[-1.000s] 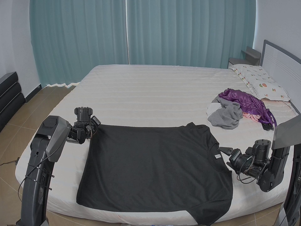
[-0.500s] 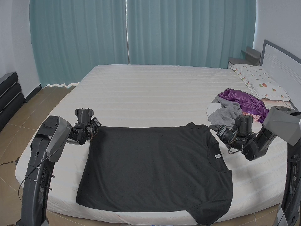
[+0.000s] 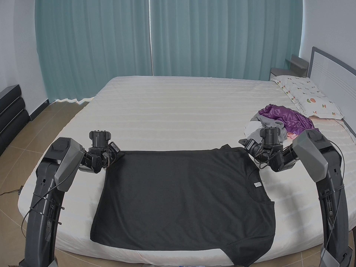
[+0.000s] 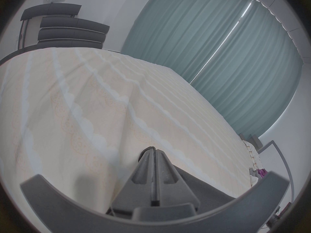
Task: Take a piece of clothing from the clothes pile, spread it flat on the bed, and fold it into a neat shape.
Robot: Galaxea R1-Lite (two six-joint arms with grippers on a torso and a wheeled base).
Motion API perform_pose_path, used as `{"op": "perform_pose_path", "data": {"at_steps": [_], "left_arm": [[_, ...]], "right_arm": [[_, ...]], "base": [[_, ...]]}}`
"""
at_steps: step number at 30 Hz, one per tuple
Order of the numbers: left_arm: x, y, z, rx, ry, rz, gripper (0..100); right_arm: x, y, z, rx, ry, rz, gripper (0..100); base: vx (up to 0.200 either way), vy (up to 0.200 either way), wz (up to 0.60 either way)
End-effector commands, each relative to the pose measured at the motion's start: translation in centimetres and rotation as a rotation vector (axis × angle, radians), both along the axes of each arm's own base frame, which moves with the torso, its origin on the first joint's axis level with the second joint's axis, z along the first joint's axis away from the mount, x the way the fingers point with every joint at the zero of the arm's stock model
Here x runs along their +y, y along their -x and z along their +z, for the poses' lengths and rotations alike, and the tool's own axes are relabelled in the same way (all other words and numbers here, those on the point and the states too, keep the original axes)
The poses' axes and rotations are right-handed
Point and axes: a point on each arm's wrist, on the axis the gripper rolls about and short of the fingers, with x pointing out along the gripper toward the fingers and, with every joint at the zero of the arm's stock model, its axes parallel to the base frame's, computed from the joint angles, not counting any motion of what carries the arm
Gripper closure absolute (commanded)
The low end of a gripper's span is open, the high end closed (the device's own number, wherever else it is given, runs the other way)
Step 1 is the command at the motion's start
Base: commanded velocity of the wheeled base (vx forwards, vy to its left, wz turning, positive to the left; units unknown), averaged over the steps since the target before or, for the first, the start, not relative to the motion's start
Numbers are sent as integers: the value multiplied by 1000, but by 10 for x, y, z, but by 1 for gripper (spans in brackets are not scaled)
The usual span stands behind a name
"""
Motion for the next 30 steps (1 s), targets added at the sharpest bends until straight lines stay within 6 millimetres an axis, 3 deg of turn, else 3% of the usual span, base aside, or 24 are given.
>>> {"op": "perform_pose_path", "data": {"at_steps": [1,5,6,12,17,22,30], "left_arm": [[-1,1,0,5,0,-1,100],[-1,1,0,5,0,-1,100],[-1,1,0,5,0,-1,100],[-1,1,-1,8,0,-1,100],[-1,2,0,8,0,-1,100],[-1,2,-1,12,-1,1,100],[-1,3,-2,16,-2,0,100]], "right_arm": [[-1,-18,-52,31,23,-30,0],[-1,-23,-52,9,30,-49,0],[-1,-23,-51,6,30,-49,100],[-1,-24,-48,-4,28,-49,100],[-2,-22,-34,-14,26,-53,100],[-3,-9,-26,6,38,-45,100],[-4,12,-33,10,108,5,100]], "base": [[0,0,0],[0,0,0],[0,0,0],[0,0,0],[0,0,0],[0,0,0],[0,0,0]]}}
